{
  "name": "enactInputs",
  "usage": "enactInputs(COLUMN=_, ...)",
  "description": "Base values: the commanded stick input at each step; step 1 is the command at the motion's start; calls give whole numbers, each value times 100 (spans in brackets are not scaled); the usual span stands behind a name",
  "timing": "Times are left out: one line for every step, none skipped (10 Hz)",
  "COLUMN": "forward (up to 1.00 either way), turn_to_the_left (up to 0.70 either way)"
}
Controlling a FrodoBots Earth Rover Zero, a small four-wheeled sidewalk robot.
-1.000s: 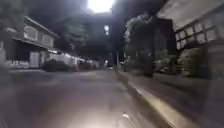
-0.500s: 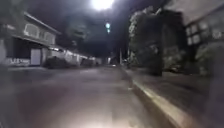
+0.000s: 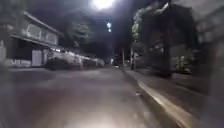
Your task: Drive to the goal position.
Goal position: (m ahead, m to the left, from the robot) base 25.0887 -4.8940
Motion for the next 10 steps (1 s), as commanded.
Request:
enactInputs(forward=70, turn_to_the_left=0)
enactInputs(forward=70, turn_to_the_left=0)
enactInputs(forward=70, turn_to_the_left=0)
enactInputs(forward=70, turn_to_the_left=0)
enactInputs(forward=70, turn_to_the_left=0)
enactInputs(forward=70, turn_to_the_left=0)
enactInputs(forward=70, turn_to_the_left=0)
enactInputs(forward=70, turn_to_the_left=0)
enactInputs(forward=70, turn_to_the_left=0)
enactInputs(forward=70, turn_to_the_left=0)
